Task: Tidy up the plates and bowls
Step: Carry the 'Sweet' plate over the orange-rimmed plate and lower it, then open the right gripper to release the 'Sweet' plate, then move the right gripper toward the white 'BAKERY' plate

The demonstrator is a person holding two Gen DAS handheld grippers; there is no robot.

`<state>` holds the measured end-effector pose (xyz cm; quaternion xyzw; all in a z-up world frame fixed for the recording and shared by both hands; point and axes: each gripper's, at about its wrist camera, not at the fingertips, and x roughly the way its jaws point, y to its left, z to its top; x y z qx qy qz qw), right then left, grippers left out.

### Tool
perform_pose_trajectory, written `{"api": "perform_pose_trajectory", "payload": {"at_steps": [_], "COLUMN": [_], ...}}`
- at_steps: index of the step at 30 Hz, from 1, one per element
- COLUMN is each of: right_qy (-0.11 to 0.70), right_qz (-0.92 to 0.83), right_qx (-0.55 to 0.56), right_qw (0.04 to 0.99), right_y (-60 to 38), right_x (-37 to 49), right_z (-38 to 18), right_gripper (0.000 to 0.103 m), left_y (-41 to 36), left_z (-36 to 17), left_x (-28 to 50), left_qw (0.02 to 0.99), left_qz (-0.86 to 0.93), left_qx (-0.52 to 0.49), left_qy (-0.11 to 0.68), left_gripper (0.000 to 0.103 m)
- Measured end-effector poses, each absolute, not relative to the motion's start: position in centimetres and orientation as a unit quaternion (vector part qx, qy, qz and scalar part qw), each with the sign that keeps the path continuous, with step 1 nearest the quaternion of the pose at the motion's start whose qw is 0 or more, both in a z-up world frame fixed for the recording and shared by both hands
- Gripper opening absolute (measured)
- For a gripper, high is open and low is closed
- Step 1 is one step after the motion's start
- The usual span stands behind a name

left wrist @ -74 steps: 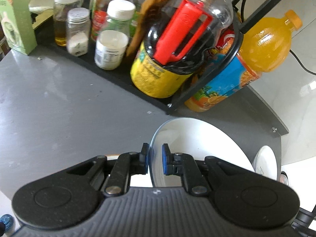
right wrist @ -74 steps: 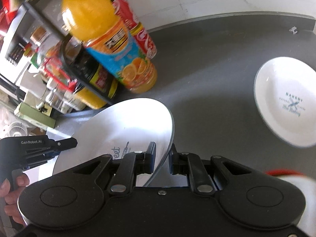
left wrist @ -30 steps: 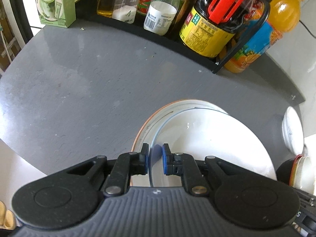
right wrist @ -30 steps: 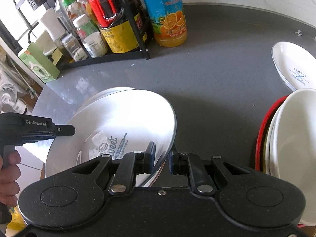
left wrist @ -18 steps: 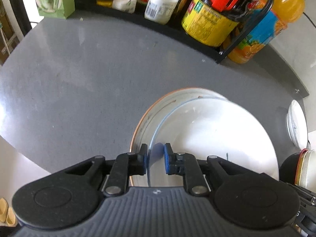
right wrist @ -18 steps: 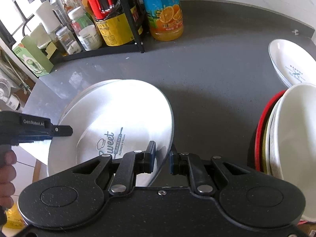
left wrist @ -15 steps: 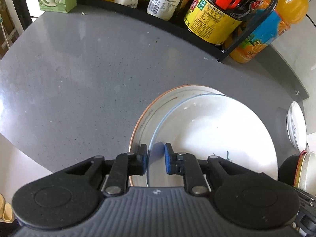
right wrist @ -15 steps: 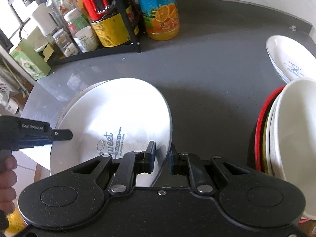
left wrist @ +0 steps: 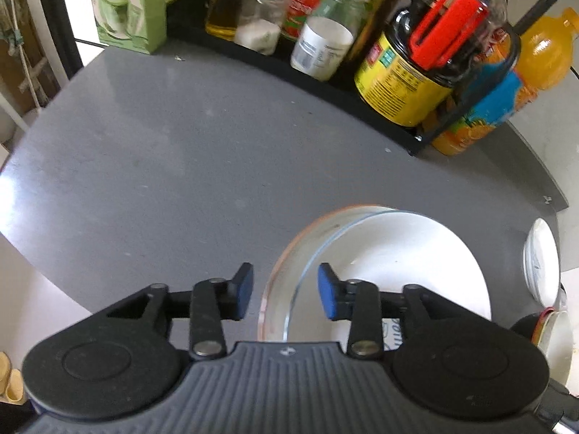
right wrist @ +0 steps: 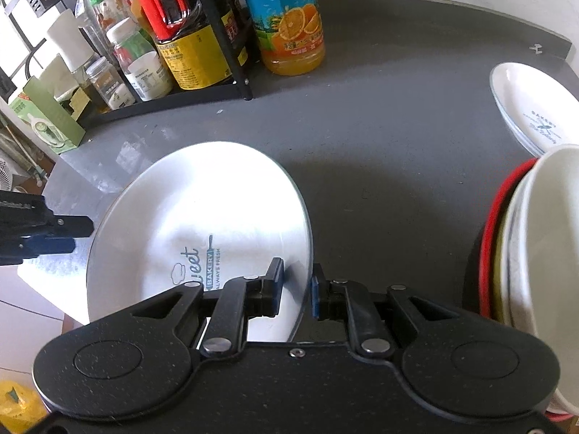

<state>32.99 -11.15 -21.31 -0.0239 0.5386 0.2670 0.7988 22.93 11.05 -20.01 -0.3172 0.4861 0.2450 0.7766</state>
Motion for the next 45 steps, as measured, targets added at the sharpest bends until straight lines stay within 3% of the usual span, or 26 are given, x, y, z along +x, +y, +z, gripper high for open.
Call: {"api": "perform_pose_trajectory", "payload": {"at_steps": [13, 21, 26, 32, 42, 45], "right_qy": [0.544, 0.531, 0.511, 0.492, 0.468, 0.461], "right_qz": [0.274, 0.265, 0.253, 0.229, 0.187, 0.188], "right_qx": [-0.033, 0.0, 0.025, 0.051, 0.101, 0.109], "right_qw": [0.793, 0.805, 0.821, 0.838, 0.858, 0.86], "right_y": [-10.0, -11.1, -12.4, -15.3, -21.7, -23.7], "right_x": [33.0, 32.6, 31.5, 30.6, 31.5, 32.8], "right_z": [-22.4, -18.9, -15.9, -13.0, -11.5, -11.2], "right_gripper": [0.019, 0.03, 0.048, 0.056, 0.068, 0.071], "left_y": [11.5, 10.7, 9.4, 7.7, 2.9, 1.1], "left_z": [-21.0, -19.2, -17.2, -15.4, -13.8, -13.5], "left_x": [21.1, 21.2, 21.4, 22.3, 25.8, 27.9], "left_qw": [0.761, 0.78, 0.799, 0.822, 0.837, 0.837], "left_qz": [0.26, 0.241, 0.222, 0.18, 0.134, 0.121], "left_qx": [-0.326, -0.319, -0.305, -0.299, -0.26, -0.26], "left_qy": [0.496, 0.482, 0.468, 0.451, 0.462, 0.467], "left_gripper": [0.042, 0.042, 0.064, 0.076, 0.079, 0.085]}}
